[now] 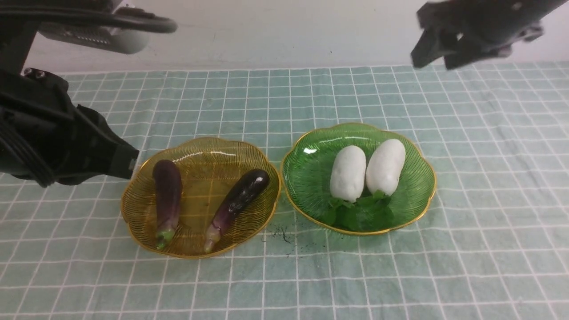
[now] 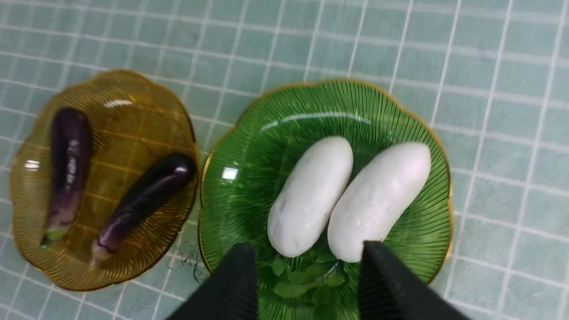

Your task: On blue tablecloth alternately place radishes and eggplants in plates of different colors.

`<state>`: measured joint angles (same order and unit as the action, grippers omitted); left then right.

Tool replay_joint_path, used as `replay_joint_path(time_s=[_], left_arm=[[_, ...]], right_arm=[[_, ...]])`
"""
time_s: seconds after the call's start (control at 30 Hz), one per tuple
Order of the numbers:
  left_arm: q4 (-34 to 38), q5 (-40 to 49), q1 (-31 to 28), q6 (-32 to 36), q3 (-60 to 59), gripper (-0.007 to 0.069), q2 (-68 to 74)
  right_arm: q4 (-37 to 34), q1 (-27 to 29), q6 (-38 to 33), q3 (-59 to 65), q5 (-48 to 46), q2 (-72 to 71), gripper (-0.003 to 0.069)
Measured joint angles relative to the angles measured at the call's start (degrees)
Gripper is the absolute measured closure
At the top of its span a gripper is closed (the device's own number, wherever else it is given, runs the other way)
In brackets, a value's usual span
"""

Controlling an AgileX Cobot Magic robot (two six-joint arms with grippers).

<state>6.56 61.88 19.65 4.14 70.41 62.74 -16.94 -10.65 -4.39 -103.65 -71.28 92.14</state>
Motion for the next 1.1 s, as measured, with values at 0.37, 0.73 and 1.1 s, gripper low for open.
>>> replay_joint_path(time_s=[0.37,0.73,1.1], left_arm=[[1.24,-4.08,0.00,0.00,-0.06,0.0632,0.00],[1.63,-8.33,0.00,0.25,-3.33,0.0632,-1.09],[0.77,-24.47,0.00,0.19,-22.43,0.0632,-21.51]], right_arm=[[5.18,0.00,-5.86,55.54,50.51,-62.41,0.0673],[5.22,0.00,-6.03,80.39,66.32,-90.55,0.0673],[5.22,0.00,-6.08,80.71,67.21,-93.12,0.0673]])
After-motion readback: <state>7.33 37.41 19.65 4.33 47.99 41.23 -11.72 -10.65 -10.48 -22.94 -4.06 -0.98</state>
